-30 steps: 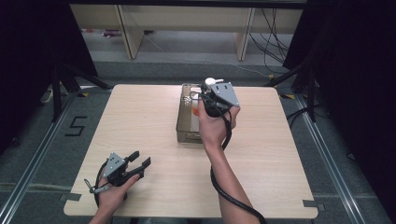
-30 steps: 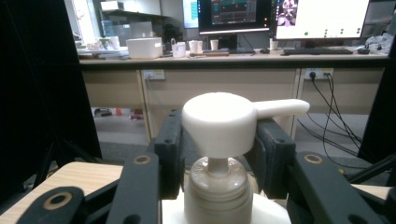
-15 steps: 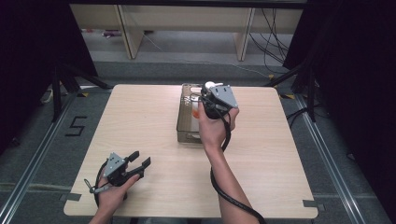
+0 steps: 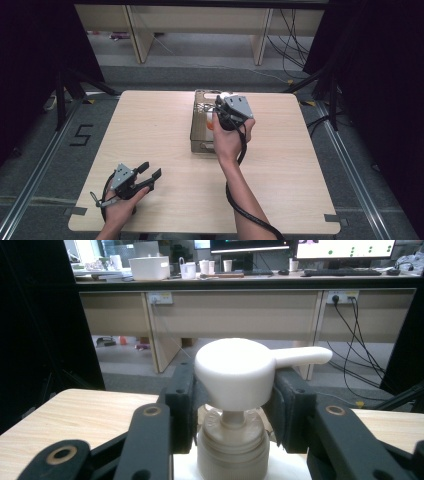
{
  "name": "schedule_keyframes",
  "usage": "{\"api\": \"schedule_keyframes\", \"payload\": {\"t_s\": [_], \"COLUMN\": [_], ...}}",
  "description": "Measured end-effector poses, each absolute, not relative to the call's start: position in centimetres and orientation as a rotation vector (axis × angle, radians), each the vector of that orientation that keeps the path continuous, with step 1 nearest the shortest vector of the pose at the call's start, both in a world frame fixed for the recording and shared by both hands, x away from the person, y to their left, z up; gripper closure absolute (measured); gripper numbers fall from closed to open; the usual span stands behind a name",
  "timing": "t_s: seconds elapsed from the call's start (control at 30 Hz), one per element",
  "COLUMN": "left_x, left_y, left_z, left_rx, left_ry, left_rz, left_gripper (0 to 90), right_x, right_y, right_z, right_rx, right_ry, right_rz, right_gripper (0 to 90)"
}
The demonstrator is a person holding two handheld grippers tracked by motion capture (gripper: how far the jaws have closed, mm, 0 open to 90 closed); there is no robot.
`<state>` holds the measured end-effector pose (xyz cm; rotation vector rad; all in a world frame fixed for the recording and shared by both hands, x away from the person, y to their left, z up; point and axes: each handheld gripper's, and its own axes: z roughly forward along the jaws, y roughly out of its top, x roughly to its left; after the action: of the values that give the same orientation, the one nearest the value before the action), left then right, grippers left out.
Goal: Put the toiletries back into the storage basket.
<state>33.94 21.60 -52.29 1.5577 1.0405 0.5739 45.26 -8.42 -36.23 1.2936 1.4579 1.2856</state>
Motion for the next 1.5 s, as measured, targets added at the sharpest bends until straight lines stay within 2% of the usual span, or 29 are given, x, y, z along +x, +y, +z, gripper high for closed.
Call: {"api": "schedule_keyframes", "payload": {"t_s": [0.6, 1.1, 1.5], "left_x": [33.9, 33.9, 33.9], "left_y": [21.6, 21.6, 21.6], "left_z": [-52.3, -52.3, -52.3], "left_rx": [1.562, 1.564, 1.562], "left_ry": [1.040, 1.041, 1.044], "left_rz": [0.577, 0.577, 0.577], "left_gripper": [40.3, 40.2, 40.1], "right_x": [45.3, 45.0, 43.8], "right_y": [-8.1, -8.6, -9.9], "right_z": [-36.5, -36.5, -36.2], "right_rx": [1.244, 1.226, 1.181], "right_ry": [1.496, 1.547, 1.573], "right_rz": [1.247, 1.208, 1.230], "right_gripper": [58.7, 37.6, 34.7]}}
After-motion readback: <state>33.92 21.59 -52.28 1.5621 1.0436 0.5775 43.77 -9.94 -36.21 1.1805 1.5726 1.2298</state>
